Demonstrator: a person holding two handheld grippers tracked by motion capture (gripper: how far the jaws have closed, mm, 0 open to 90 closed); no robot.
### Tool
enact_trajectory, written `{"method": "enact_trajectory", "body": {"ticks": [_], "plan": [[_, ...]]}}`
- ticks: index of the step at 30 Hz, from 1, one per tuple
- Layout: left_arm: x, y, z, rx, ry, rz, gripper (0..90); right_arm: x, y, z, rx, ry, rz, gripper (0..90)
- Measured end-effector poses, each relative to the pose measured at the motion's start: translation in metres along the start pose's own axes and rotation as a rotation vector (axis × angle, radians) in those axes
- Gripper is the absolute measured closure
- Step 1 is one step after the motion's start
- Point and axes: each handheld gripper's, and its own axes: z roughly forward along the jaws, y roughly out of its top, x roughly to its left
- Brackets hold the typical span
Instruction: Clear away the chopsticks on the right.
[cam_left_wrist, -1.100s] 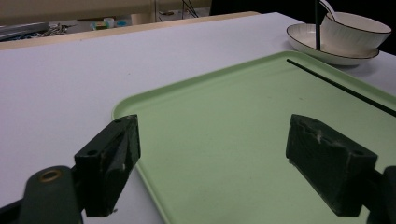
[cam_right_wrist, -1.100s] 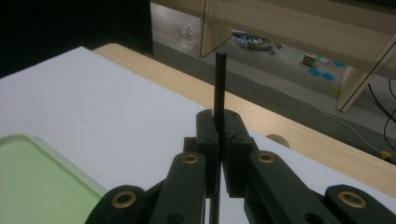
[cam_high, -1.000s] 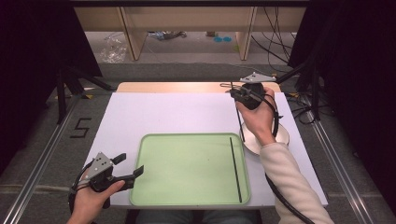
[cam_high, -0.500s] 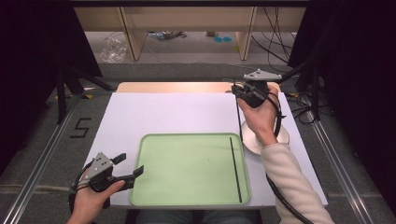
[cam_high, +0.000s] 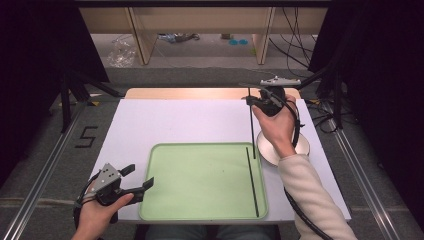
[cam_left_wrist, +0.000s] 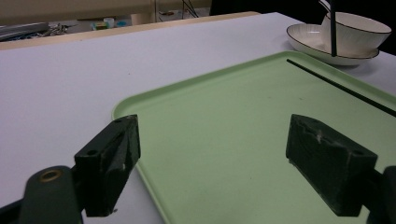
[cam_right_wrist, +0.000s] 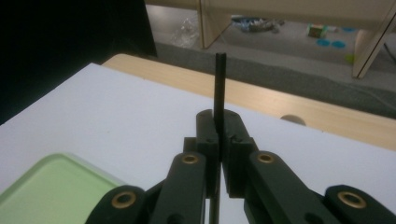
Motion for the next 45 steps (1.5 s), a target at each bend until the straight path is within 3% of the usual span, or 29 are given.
{"method": "enact_trajectory", "body": {"ticks": [2,4,9,11,12,17,18,22,24,25,26,28,29,30,33,39,41,45], "plan": [[0.000,0.000,0.000,0.000,0.001,0.006,17.6,0.002,0.000,0.000,0.048,0.000,0.033,88.1],[0.000,0.001,-0.001,0.004,0.006,0.009,17.6,0.002,-0.001,0.000,0.066,0.032,0.069,88.1],[0.000,0.001,-0.001,0.003,0.006,0.008,17.6,0.003,-0.002,0.000,0.112,0.021,0.088,88.1],[0.001,0.000,0.000,0.000,0.004,0.010,17.6,0.003,-0.002,0.002,0.159,0.032,0.098,88.1],[0.000,0.000,0.000,0.001,0.002,0.007,17.6,0.004,-0.003,0.001,0.183,0.043,0.135,88.1],[0.000,0.000,0.000,0.001,0.003,0.007,17.6,0.001,-0.008,0.007,0.249,0.024,0.157,88.1],[0.000,0.000,0.000,0.000,0.002,0.007,17.6,0.000,-0.010,0.009,0.269,0.009,0.142,88.1],[0.000,0.000,0.000,0.000,0.000,0.004,17.6,-0.003,-0.017,0.013,0.354,-0.007,0.209,88.1],[0.000,0.000,0.000,0.001,0.002,0.007,17.6,-0.007,-0.022,0.019,0.370,0.004,0.200,88.1],[0.000,0.000,0.000,0.001,0.002,0.007,17.6,-0.006,-0.022,0.019,0.398,-0.008,0.245,88.1],[0.000,0.001,-0.001,0.007,0.005,0.007,17.6,-0.002,-0.020,0.018,0.457,-0.028,0.327,88.1],[0.000,0.000,0.000,0.002,-0.001,0.007,17.6,-0.004,-0.023,0.021,0.490,-0.045,0.337,88.1],[0.000,0.000,0.000,0.002,-0.001,0.007,17.6,-0.007,-0.027,0.024,0.473,-0.049,0.304,88.1],[0.000,0.000,0.000,0.001,0.003,-0.006,17.6,-0.007,-0.028,0.024,0.506,-0.057,0.333,88.0],[0.001,0.000,0.000,0.002,0.001,0.010,17.6,-0.011,-0.035,0.032,0.540,-0.076,0.347,88.0],[0.001,0.000,0.000,0.008,0.000,0.011,17.6,-0.020,-0.053,0.049,0.640,-0.122,0.338,88.0],[0.000,0.000,0.000,0.008,-0.001,0.010,17.6,-0.022,-0.058,0.052,0.669,-0.111,0.340,88.0],[0.000,0.000,0.000,0.008,-0.002,0.009,17.6,-0.021,-0.064,0.058,0.692,-0.143,0.361,88.0]]}}
